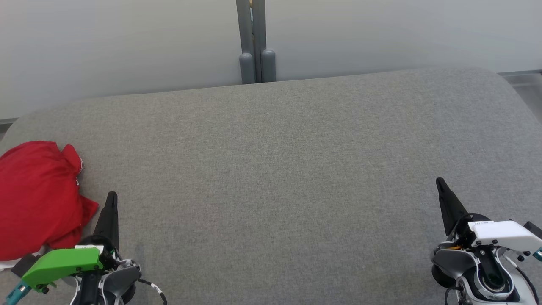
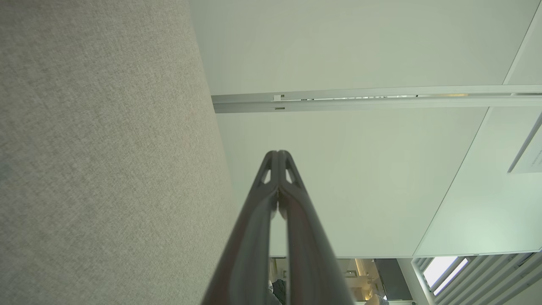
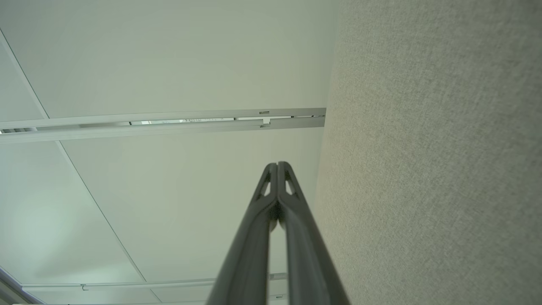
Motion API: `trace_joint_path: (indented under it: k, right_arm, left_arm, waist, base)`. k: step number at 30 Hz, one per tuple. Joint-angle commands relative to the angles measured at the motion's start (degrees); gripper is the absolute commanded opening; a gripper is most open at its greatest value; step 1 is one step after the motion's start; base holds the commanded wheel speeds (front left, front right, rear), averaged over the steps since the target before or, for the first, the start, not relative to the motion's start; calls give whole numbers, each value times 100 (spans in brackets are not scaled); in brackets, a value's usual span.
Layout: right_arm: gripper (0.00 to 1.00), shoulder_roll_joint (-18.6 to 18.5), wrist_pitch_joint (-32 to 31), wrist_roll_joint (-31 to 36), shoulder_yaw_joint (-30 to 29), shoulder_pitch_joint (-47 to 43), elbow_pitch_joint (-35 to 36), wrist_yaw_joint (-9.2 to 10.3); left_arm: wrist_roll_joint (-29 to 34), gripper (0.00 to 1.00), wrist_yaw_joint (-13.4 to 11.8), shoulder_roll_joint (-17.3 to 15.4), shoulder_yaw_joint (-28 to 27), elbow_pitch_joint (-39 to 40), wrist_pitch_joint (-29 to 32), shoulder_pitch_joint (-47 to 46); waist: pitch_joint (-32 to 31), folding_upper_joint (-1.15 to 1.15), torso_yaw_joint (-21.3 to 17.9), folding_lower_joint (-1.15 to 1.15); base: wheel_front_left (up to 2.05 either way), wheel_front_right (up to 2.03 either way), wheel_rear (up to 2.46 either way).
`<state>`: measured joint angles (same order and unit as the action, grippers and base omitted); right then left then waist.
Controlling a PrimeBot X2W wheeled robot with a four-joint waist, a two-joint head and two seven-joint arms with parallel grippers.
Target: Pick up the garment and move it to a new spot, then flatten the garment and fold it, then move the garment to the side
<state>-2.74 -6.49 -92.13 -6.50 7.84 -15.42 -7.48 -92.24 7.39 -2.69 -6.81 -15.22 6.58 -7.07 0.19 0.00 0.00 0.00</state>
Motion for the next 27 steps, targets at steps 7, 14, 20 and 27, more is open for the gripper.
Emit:
trace_joint_path:
  k: [7, 14, 20, 27]
  right_arm:
    - [0, -28, -18, -30, -4, -50, 17, -2]
    - [0, -27, -18, -30, -4, -50, 17, -2]
    - [0, -27, -18, -30, -4, -50, 17, -2]
    - [0, -27, -18, -30, -4, -50, 17, -2]
  left_arm:
    - [-3, 0, 20, -39, -6, 12, 29, -74]
    - [-3, 0, 20, -39, -6, 12, 28, -74]
    - [-3, 0, 20, -39, -6, 12, 28, -74]
    - [-3, 0, 20, -39, -5, 12, 28, -74]
  waist:
    - [0, 0, 0, 0]
    - [0, 0, 0, 0]
    - [0, 0, 0, 0]
    - [0, 0, 0, 0]
  base:
    - [0, 0, 0]
    - [0, 0, 0]
    - [0, 0, 0]
    - [0, 0, 0]
